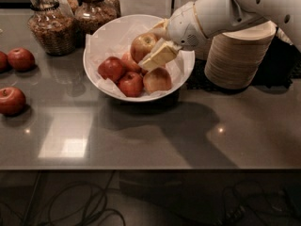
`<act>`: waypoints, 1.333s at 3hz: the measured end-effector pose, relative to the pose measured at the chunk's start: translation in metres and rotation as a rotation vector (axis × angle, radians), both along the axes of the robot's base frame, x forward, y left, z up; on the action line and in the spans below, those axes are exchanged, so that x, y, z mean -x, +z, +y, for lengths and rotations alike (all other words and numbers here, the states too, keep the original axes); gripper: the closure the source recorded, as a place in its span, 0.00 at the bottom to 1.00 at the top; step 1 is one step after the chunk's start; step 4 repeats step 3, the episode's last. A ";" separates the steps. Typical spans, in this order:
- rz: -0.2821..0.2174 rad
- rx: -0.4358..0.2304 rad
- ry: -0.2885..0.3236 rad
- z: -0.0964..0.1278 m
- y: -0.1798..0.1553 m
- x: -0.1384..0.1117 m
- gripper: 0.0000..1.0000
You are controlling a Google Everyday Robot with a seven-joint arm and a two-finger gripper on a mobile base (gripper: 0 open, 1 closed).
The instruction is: Pick apple from white bowl
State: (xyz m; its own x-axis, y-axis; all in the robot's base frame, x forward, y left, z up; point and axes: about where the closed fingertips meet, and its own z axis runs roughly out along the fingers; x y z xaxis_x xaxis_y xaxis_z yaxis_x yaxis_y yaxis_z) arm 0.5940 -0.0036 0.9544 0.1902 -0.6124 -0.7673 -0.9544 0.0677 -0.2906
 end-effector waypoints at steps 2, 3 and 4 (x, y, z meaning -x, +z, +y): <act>-0.112 -0.091 0.079 0.009 0.056 0.037 1.00; -0.112 -0.091 0.079 0.009 0.056 0.037 1.00; -0.112 -0.091 0.079 0.009 0.056 0.037 1.00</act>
Offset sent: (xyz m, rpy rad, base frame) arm -0.0609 0.0141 0.0879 0.1442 -0.1685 0.1328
